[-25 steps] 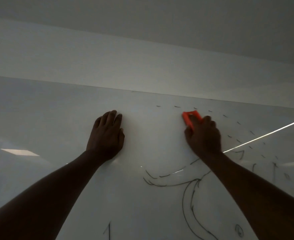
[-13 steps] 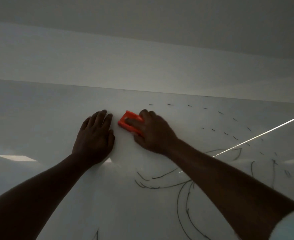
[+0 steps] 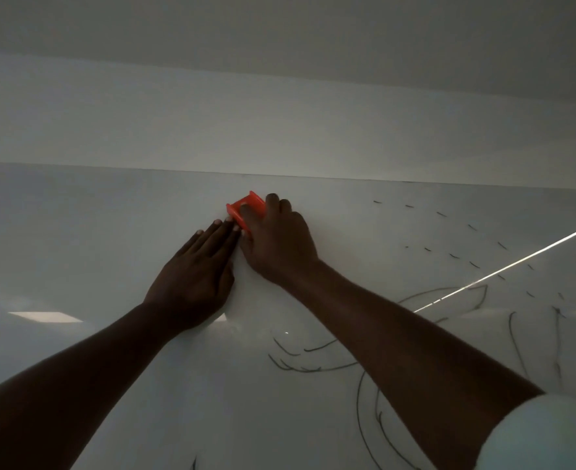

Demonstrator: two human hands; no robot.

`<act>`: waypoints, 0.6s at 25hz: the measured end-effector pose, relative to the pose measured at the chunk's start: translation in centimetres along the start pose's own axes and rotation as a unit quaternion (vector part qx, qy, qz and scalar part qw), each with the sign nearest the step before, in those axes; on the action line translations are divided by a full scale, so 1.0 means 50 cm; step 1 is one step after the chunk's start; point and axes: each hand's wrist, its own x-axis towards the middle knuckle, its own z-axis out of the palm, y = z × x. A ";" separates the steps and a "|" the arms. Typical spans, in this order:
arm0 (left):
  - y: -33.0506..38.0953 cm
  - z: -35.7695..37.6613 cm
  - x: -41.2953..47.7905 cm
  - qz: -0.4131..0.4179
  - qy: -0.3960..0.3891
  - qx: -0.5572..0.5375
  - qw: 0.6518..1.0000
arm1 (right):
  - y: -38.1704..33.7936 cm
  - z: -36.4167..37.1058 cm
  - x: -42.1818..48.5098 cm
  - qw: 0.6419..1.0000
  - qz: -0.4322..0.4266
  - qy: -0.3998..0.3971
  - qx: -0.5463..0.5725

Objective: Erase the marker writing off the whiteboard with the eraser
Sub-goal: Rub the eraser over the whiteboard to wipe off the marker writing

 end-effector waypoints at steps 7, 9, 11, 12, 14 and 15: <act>0.000 -0.002 -0.006 0.003 0.017 0.001 1.000 | 0.334 -0.062 -0.077 0.952 0.289 0.003 -0.100; 0.004 -0.007 -0.006 0.001 0.028 0.012 1.000 | 0.358 -0.062 -0.077 0.912 0.397 0.005 -0.106; 0.026 -0.013 0.004 -0.016 0.023 0.041 0.999 | 0.301 -0.050 -0.052 0.912 0.402 0.016 -0.078; 0.047 -0.015 0.017 -0.034 0.017 0.053 0.998 | 0.256 -0.042 -0.044 0.932 0.358 0.014 -0.059; 0.102 -0.014 0.061 -0.064 0.022 0.046 0.997 | 0.176 -0.027 -0.047 0.973 0.226 0.012 -0.041; 0.134 -0.010 0.086 -0.064 0.030 0.031 0.997 | 0.157 -0.028 -0.059 0.985 0.170 0.005 -0.038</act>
